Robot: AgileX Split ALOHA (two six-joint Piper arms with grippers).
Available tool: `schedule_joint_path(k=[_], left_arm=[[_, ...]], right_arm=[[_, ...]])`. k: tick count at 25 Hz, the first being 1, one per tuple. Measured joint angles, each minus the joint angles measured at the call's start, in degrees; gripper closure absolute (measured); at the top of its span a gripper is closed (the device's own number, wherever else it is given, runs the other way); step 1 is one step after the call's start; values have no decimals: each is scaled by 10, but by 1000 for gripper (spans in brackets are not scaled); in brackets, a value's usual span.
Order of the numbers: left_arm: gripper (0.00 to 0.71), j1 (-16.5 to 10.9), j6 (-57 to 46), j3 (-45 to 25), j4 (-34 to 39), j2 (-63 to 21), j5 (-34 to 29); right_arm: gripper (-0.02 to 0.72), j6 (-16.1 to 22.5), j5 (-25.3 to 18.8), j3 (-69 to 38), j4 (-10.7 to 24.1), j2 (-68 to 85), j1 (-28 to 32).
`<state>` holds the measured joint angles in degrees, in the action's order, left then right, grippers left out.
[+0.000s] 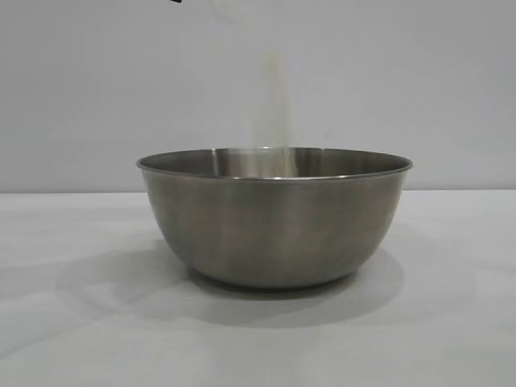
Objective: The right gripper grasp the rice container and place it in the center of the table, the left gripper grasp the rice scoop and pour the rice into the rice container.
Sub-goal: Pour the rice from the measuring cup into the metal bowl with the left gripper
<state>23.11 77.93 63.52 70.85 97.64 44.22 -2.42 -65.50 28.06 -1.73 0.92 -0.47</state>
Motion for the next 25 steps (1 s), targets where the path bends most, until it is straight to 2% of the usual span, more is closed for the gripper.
schedule_joint_path(k=[11,13,16,21,23,25], left_arm=[[710,0,26,0,10,0,-20],[710,0,-11,0,-10,0,-20],[710,0,-168,0,-86,6,-20],[710,0,-569,0,-212,36,-43],[710,0,-680,-11,-267,52,-66],[710,0,-733,-35,-324,62,-69]], right_arm=[[317,0,0,0,0,0,0],[317,0,0,0,0,0,0],[317,0,0,0,0,0,0],[317,0,0,0,0,0,0],[317,0,0,0,0,0,0],[317,0,0,0,0,0,0]])
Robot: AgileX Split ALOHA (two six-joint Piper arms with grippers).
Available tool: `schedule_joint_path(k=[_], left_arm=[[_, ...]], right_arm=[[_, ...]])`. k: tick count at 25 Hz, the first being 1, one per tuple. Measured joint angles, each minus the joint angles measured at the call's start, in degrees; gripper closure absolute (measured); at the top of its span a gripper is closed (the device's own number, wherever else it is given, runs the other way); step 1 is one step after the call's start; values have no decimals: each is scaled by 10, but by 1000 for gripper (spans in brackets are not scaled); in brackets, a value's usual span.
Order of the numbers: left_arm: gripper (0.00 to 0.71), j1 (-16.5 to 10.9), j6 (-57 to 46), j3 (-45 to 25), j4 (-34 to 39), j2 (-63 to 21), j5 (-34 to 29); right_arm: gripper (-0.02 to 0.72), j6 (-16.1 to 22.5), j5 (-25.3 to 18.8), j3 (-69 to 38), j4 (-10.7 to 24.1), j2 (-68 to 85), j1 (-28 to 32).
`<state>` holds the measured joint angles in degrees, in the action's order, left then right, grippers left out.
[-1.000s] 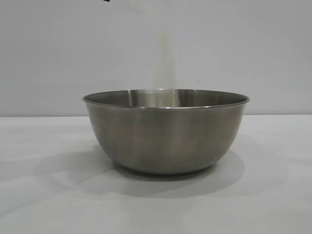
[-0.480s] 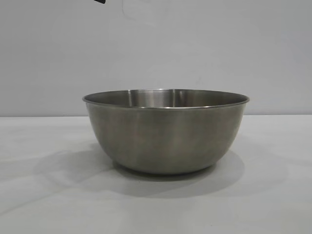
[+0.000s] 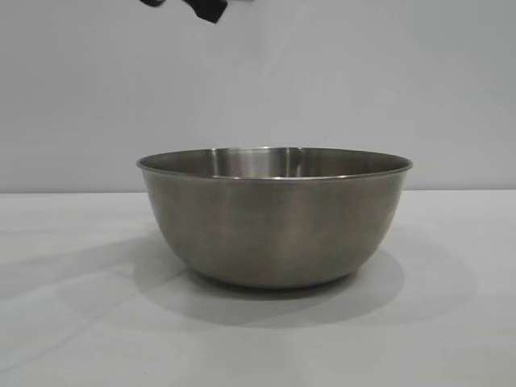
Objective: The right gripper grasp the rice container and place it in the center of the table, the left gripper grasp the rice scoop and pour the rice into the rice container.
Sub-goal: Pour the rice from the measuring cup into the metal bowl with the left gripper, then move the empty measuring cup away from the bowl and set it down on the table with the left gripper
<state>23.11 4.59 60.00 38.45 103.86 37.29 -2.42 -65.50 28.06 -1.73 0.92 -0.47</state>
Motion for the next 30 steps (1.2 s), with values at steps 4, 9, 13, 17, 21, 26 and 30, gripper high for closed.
schedule_joint_path(k=[4,9,13,17,21,26,30], left_arm=[[710,-3,-33,-73,-157,3,36],[710,-71,-128,-190,-247,3,212],[710,-139,-152,-251,-265,3,269],[710,-173,-145,-282,-282,25,277],[710,-176,-138,-291,-291,76,278],[710,-176,-137,-295,-292,132,278],[710,-176,-137,-295,-314,146,278]], right_arm=[[317,0,0,0,0,0,0],[317,0,0,0,0,0,0],[317,0,0,0,0,0,0],[317,0,0,0,0,0,0],[317,0,0,0,0,0,0],[317,0,0,0,0,0,0],[317,0,0,0,0,0,0]])
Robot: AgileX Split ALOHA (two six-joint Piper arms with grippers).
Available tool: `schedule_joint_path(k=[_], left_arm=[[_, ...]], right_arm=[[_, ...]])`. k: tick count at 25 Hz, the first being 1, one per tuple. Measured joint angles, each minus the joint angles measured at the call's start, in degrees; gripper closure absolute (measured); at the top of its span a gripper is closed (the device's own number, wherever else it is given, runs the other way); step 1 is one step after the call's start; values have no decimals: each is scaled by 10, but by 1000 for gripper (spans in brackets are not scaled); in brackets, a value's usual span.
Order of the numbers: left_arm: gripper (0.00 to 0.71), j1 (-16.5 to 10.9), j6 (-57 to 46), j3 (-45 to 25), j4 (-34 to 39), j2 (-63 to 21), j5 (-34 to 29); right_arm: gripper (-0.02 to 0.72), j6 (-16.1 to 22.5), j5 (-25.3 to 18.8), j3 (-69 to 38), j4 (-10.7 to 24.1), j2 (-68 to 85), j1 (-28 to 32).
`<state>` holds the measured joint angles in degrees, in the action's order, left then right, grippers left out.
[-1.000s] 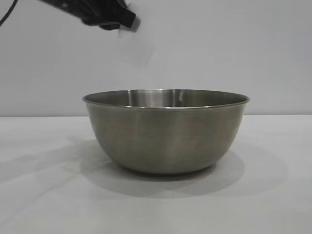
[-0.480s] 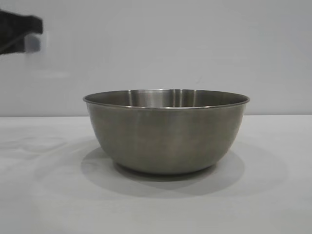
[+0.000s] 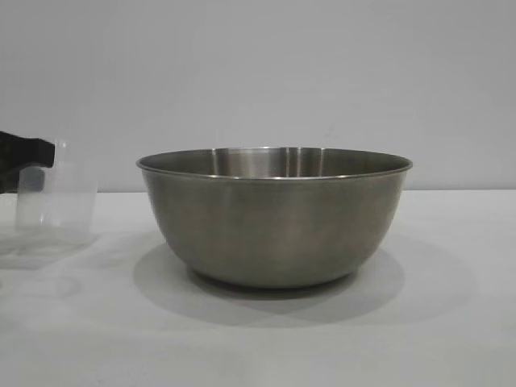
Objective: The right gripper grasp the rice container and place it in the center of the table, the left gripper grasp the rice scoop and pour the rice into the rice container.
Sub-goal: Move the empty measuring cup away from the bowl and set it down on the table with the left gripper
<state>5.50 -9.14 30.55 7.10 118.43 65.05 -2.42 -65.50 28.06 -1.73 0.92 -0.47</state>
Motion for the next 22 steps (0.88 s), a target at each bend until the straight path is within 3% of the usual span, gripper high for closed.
schedule_joint_path(k=[5,6,7,9,10,12,22], left_arm=[[710,0,5,0,-11,5,0],[655,0,8,0,-11,5,0],[655,0,10,0,-9,5,0],[576,0,13,0,-2,5,0],[591,0,13,0,-1,5,0],[537,0,14,-2,-1,5,0],[548,0,15,-64,9,2,0]], right_arm=[[317,0,0,0,0,0,0],[317,0,0,0,0,0,0],[317,0,0,0,0,0,0],[317,0,0,0,0,0,0],[317,0,0,0,0,0,0],[317,0,0,0,0,0,0],[317,0,0,0,0,0,0]])
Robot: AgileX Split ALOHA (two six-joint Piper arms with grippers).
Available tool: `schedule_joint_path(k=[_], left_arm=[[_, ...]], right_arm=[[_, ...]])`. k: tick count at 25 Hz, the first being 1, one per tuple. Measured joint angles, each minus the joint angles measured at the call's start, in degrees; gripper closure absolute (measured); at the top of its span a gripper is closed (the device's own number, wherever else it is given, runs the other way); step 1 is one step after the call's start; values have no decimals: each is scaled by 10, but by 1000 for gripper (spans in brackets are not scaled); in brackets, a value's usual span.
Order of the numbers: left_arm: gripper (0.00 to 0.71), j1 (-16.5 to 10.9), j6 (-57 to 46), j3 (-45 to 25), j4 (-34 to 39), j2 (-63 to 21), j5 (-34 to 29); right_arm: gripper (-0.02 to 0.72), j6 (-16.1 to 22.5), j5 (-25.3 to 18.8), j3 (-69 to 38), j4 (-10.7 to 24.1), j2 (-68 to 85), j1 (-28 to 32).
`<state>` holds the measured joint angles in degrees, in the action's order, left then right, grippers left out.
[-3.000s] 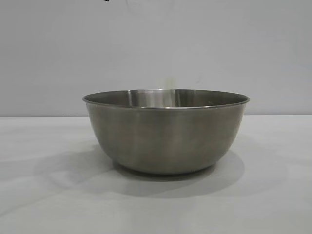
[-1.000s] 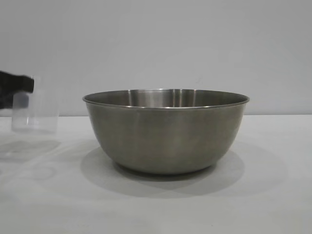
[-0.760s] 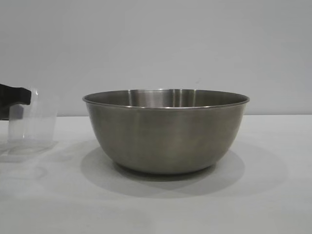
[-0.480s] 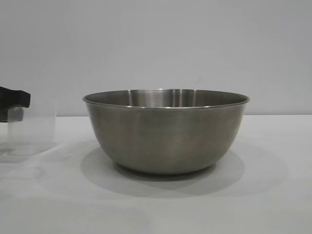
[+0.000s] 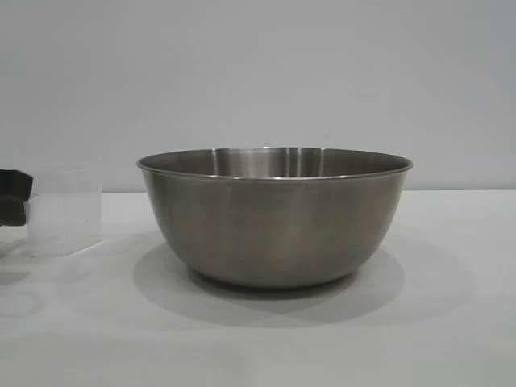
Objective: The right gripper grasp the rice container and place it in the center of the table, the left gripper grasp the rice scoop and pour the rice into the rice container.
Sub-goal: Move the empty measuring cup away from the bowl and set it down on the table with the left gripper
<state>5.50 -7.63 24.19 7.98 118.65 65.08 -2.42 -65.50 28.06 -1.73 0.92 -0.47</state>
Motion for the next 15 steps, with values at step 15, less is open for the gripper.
schedule_joint_path(k=[15], left_arm=[[548,-91,-10,-13,29,-103,0]], right_arm=[[317,0,0,0,0,0,0]])
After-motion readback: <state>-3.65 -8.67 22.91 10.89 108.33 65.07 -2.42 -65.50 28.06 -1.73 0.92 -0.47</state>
